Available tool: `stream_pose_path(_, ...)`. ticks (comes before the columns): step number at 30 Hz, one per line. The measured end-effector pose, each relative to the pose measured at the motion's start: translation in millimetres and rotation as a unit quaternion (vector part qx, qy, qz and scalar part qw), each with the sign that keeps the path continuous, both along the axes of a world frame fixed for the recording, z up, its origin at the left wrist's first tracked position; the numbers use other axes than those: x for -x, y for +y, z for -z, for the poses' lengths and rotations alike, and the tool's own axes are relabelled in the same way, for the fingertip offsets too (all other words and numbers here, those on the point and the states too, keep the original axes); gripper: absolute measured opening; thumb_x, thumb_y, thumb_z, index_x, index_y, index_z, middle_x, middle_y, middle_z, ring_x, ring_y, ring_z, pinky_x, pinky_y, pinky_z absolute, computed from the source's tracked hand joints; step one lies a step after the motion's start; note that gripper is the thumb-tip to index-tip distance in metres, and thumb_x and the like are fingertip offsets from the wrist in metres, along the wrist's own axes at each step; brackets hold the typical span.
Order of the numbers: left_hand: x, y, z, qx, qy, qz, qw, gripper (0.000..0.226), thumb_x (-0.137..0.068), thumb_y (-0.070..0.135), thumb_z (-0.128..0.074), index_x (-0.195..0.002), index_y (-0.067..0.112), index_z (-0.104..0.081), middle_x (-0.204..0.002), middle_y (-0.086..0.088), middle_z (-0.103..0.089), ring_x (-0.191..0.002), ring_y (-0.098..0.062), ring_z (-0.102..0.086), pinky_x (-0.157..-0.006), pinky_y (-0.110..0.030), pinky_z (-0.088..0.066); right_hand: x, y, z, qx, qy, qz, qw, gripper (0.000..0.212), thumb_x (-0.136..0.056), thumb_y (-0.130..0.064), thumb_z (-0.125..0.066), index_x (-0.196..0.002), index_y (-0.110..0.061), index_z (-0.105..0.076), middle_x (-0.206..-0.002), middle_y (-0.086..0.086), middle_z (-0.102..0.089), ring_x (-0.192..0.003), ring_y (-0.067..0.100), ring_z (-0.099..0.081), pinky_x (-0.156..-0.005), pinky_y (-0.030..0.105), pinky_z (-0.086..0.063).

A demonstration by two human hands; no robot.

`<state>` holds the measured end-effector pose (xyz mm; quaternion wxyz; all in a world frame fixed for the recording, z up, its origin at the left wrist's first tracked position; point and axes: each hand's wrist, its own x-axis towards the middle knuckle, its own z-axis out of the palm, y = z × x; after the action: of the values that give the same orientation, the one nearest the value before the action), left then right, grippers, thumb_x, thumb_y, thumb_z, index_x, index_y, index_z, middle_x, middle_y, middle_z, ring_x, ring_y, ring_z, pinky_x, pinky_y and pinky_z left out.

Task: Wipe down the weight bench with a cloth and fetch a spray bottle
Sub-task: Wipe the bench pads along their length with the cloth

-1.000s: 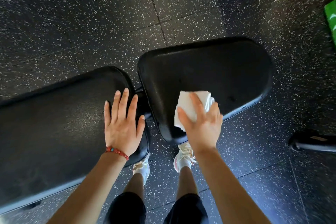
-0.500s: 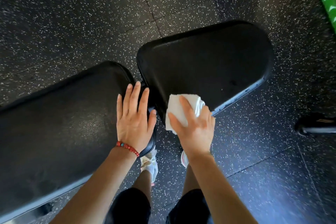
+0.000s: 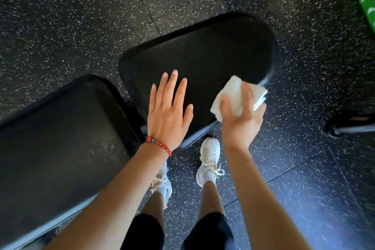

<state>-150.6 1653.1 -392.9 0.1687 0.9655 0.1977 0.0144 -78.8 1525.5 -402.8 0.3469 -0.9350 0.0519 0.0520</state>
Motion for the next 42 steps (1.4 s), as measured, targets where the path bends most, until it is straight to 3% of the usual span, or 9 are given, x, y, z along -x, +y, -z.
stream_pose_path(6,-18,-11,10,-0.019,0.037,0.013,0.999,0.055,-0.091,0.032,-0.038,-0.139,0.005,-0.038,-0.149,-0.017,-0.032,-0.137,-0.035,-0.026,-0.11,-0.05,-0.016,-16,-9,0,0.018,-0.031,-0.063,0.997,0.051,-0.072,-0.045,-0.068,-0.119,-0.026,-0.06,-0.098,0.018,-0.055,-0.079,0.036,-0.053,-0.075,0.043,-0.046)
stream_pose_path(15,-18,-12,14,-0.027,0.045,0.0,0.999,0.055,-0.09,0.032,-0.038,-0.139,0.008,-0.036,-0.149,-0.016,-0.031,-0.138,-0.032,-0.024,-0.112,-0.046,-0.012,-124,-14,-1,0.009,-0.005,-0.042,0.999,0.052,-0.076,-0.053,-0.062,-0.123,-0.033,-0.055,-0.109,0.016,-0.051,-0.089,0.034,-0.051,-0.085,0.039,-0.041)
stream_pose_path(19,-21,-14,3,-0.011,0.056,-0.012,0.998,0.053,-0.089,0.03,-0.042,-0.136,0.006,-0.041,-0.147,-0.017,-0.034,-0.136,-0.034,-0.029,-0.11,-0.05,-0.018,-118,-16,-7,0.012,0.029,-0.051,0.998,0.052,-0.08,-0.05,-0.061,-0.129,-0.036,-0.048,-0.114,0.018,-0.048,-0.091,0.034,-0.05,-0.085,0.038,-0.04)
stream_pose_path(24,-28,-20,-18,0.04,0.093,-0.044,0.994,0.055,-0.085,0.02,-0.06,-0.135,0.003,-0.044,-0.146,-0.019,-0.035,-0.135,-0.037,-0.031,-0.108,-0.054,-0.024,-79,-27,-22,0.043,0.092,-0.077,0.992,0.055,-0.081,-0.048,-0.062,-0.132,-0.037,-0.045,-0.115,0.02,-0.047,-0.09,0.039,-0.053,-0.083,0.041,-0.044)
stream_pose_path(30,-22,-23,-54,0.068,0.086,-0.044,0.993,0.055,-0.087,0.019,-0.061,-0.136,0.001,-0.043,-0.147,-0.02,-0.034,-0.137,-0.037,-0.027,-0.109,-0.053,-0.024,-51,-45,-51,0.005,0.194,-0.106,0.975,0.051,-0.077,-0.041,-0.068,-0.126,-0.039,-0.051,-0.113,0.012,-0.052,-0.1,0.028,-0.052,-0.089,0.035,-0.043)
stream_pose_path(37,-11,-20,-129,0.073,0.039,0.008,0.997,0.05,-0.083,0.012,-0.066,-0.128,-0.003,-0.051,-0.141,-0.023,-0.04,-0.132,-0.043,-0.034,-0.101,-0.06,-0.035,-11,-59,-129,-0.093,0.129,0.001,0.987,0.044,-0.073,-0.037,-0.074,-0.114,-0.043,-0.058,-0.107,0.005,-0.06,-0.093,0.019,-0.055,-0.086,0.034,-0.048)
stream_pose_path(42,-6,-22,-196,0.066,0.011,0.066,0.996,0.046,-0.086,0.014,-0.063,-0.128,0.0,-0.052,-0.142,-0.021,-0.041,-0.131,-0.041,-0.035,-0.101,-0.06,-0.034,16,-68,-195,-0.162,0.094,0.088,0.978,0.043,-0.07,-0.04,-0.076,-0.109,-0.047,-0.058,-0.102,-0.001,-0.062,-0.095,0.019,-0.059,-0.087,0.042,-0.05)
